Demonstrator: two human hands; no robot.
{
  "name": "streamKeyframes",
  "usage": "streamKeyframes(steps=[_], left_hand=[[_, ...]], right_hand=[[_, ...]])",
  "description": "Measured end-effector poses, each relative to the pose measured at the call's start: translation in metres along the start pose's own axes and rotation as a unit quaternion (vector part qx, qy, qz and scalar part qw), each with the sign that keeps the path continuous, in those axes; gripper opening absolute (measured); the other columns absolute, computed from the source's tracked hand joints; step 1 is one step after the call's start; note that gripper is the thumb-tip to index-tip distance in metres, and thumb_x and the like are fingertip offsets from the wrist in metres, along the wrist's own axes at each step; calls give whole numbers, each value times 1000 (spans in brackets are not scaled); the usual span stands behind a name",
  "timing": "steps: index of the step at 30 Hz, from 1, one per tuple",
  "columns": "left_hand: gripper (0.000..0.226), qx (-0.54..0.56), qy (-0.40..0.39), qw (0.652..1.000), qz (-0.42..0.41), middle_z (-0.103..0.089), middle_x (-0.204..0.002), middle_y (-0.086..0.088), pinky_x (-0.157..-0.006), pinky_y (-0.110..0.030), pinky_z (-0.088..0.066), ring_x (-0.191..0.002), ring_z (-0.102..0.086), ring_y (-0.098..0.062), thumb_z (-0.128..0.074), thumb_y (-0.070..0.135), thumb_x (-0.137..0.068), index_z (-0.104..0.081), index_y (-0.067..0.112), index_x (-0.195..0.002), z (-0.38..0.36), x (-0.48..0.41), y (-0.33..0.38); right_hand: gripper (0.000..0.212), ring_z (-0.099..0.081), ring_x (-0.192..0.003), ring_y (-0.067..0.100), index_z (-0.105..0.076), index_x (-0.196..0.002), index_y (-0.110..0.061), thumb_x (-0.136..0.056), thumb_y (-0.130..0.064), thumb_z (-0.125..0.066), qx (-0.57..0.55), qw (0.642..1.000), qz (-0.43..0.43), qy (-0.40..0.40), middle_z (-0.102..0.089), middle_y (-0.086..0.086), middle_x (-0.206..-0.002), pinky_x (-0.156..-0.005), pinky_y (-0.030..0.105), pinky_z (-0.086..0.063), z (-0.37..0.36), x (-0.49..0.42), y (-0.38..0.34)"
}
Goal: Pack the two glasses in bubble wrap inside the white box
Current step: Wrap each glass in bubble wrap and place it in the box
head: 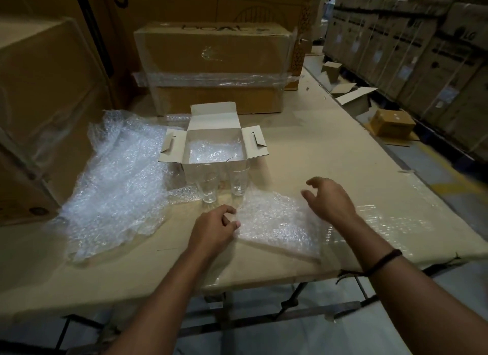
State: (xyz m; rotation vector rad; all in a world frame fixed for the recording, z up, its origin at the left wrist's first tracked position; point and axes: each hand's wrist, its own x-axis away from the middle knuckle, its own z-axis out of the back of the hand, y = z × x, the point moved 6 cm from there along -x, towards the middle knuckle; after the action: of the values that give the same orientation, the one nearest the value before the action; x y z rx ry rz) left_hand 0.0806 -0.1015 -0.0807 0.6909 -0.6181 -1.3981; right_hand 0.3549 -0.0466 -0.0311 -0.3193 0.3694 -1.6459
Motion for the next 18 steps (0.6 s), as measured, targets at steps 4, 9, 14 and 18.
streamKeyframes(steps=[4, 9, 14, 18], left_hand=[[49, -49, 34, 998, -37, -61, -82, 13, -86, -37, -49, -79, -59, -10, -75, 29, -79, -59, 34, -124, 2, 4, 5], [51, -204, -38, 965, -161, -28, -153, 15, -105, -40, -21, -133, -24, -19, -60, 33, -89, -47, 46, -137, -11, 6, 13], [41, -261, -117, 948, -140, -29, -154, 21, -108, -43, -11, -141, -22, -18, -47, 41, -95, -48, 46, -135, -18, 4, 4], [45, -288, -111, 941, -141, -38, -150, 19, -106, -42, -12, -138, -26, -16, -47, 50, -87, -53, 43, -130, -7, 3, -1]], right_hand=[[34, -52, -119, 24, -66, -118, -20, -93, -40, -58, 83, 968, 224, 81, -60, 5, -130, -101, 40, -37, -5, 41, -51], [73, -19, -147, 24, -30, -151, -21, -93, -65, -40, 185, 945, 233, -135, -19, 6, -161, -117, 42, -20, -59, 50, -45], [85, 7, -150, 20, 0, -156, -22, -93, -67, -33, 165, 931, 226, -234, 8, 5, -164, -121, 43, 1, -81, 47, -29], [89, -3, -150, 18, -10, -156, -22, -89, -69, -44, 121, 949, 239, -169, -3, 2, -164, -120, 37, -3, -63, 40, -31]])
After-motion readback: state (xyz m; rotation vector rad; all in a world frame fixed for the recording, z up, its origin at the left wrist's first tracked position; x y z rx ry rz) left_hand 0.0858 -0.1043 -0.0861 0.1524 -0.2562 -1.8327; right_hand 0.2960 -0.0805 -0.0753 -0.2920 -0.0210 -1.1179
